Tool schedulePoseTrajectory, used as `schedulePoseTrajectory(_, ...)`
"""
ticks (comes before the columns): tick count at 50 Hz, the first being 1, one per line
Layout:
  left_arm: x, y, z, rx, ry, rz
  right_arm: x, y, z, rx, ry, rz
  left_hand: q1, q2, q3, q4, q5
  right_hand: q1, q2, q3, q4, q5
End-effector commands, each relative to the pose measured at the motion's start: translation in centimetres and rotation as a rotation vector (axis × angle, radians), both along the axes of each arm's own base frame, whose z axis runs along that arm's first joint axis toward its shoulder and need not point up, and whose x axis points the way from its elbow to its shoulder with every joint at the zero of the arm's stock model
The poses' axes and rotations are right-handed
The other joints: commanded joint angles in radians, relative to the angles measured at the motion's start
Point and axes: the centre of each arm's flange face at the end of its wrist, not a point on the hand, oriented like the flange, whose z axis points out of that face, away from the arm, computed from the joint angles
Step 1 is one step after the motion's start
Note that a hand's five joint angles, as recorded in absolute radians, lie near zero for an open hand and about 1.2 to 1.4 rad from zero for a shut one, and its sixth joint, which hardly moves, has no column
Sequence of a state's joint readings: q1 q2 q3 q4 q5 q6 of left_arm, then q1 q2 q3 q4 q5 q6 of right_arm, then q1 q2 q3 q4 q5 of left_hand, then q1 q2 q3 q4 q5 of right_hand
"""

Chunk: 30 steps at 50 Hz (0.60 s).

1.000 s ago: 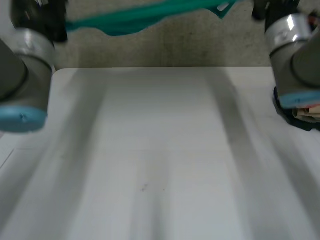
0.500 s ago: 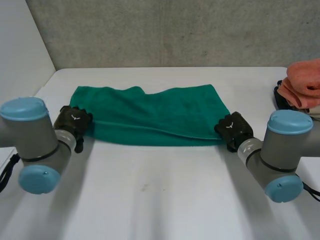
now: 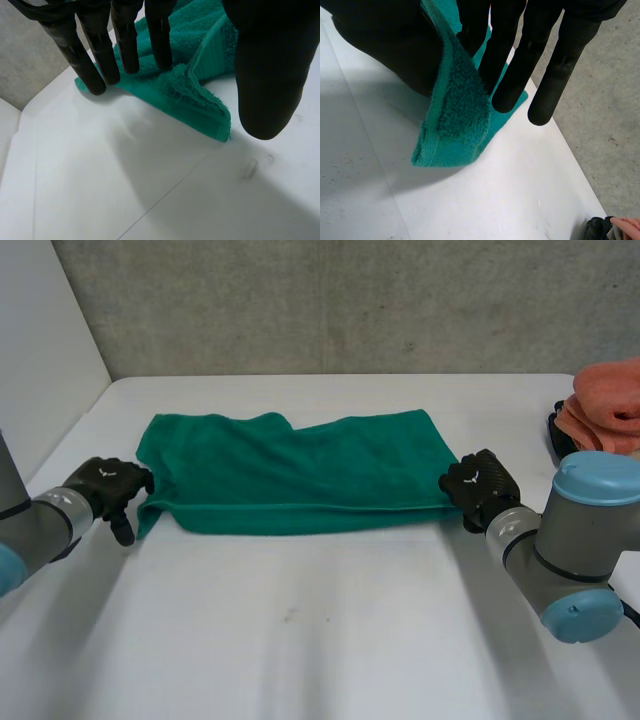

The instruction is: Fold the laundry.

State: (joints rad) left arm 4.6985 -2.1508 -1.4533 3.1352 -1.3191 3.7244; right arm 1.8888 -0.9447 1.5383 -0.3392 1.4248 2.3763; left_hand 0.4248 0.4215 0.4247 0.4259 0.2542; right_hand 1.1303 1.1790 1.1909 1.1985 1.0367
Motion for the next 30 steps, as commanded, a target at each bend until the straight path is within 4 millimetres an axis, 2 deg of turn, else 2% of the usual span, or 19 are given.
schedulePoseTrajectory(1,-1.0,-1.1,-1.0,0.013,0.058,-0.004,-0.1,0.0,0.2,-0.001,0.000,-0.002,0.155,0.159,0.156,0.154,0.152,0.266,0.217,0.205,0.198,0.185)
schedulePoseTrajectory(7,-2.6,-1.8,-1.5,0.012,0.098,-0.031,-0.3,0.0,0.2,-0.003,0.003,-0.014,0.214,0.218,0.214,0.213,0.210,0.266,0.217,0.205,0.198,0.185)
schedulePoseTrajectory(10,-3.3,-2.1,-2.0,0.008,0.092,-0.035,-0.4,-0.1,0.4,-0.007,0.002,-0.018,0.331,0.335,0.331,0.330,0.327,0.266,0.217,0.205,0.198,0.185)
schedulePoseTrajectory(15,-3.2,-3.2,-2.0,-0.043,0.037,0.017,-0.7,-0.3,1.1,-0.018,-0.003,-0.028,0.970,0.974,0.971,0.969,0.966,0.266,0.217,0.205,0.198,0.185)
schedulePoseTrajectory(18,-3.0,-3.0,-1.3,-0.069,-0.026,0.055,-0.9,-0.3,1.6,-0.020,-0.002,-0.032,0.971,0.975,0.972,0.970,0.967,0.266,0.217,0.205,0.198,0.185)
schedulePoseTrajectory(22,-3.2,-0.7,0.9,-0.087,-0.115,0.071,-1.4,0.3,3.2,-0.007,0.025,-0.033,0.971,0.975,0.972,0.970,0.967,0.266,0.217,0.205,0.198,0.185)
schedulePoseTrajectory(23,-3.3,0.8,2.1,-0.095,-0.141,0.052,-1.7,0.8,4.0,0.010,0.056,-0.030,0.971,0.975,0.972,0.970,0.967,0.266,0.217,0.205,0.198,0.185)
schedulePoseTrajectory(26,-3.5,3.5,4.7,-0.121,-0.193,0.013,-2.4,2.1,5.4,0.051,0.134,-0.017,0.971,0.975,0.972,0.970,0.967,0.266,0.217,0.205,0.198,0.185)
schedulePoseTrajectory(27,-3.5,5.6,6.1,-0.131,-0.238,-0.012,-3.1,3.3,6.2,0.098,0.202,-0.007,0.971,0.975,0.972,0.970,0.967,0.266,0.217,0.205,0.198,0.185)
schedulePoseTrajectory(30,-3.2,8.5,7.4,-0.114,-0.317,-0.048,-4.5,5.5,6.7,0.217,0.328,0.018,0.971,0.975,0.972,0.970,0.967,0.266,0.217,0.205,0.198,0.185)
